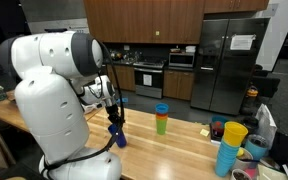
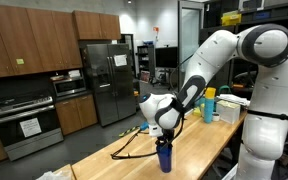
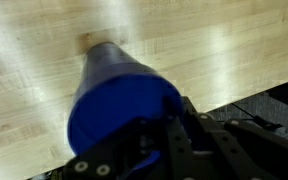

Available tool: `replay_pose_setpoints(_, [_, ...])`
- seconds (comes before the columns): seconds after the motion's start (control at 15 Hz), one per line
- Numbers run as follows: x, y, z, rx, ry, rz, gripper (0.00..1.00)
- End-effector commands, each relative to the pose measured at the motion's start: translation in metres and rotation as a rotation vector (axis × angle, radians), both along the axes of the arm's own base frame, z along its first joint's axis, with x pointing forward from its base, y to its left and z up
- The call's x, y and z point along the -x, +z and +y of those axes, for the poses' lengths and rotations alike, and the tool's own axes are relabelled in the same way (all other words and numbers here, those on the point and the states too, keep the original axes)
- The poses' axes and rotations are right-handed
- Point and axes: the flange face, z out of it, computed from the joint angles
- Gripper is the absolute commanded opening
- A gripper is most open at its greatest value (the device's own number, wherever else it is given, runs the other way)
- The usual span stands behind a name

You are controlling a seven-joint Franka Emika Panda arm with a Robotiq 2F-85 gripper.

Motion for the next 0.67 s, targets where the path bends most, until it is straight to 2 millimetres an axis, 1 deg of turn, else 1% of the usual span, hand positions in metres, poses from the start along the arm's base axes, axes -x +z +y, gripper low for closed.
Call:
replay_pose_setpoints(0.0, [-0.010,0.019,0.001,-0.030,-0.012,-0.030,0.02])
replay_pose_setpoints(0.07, [-0.014,0.027,0.003,-0.039,-0.016,-0.038,0.01])
replay_pose_setpoints(0.2, [-0.022,0.043,0.006,-0.060,-0.025,-0.059,0.00])
replay_pose_setpoints(0.4, [-0.036,0.075,0.012,-0.112,-0.050,-0.094,0.01])
replay_pose_setpoints(0.6, [-0.053,0.117,0.013,-0.171,-0.078,-0.136,0.01])
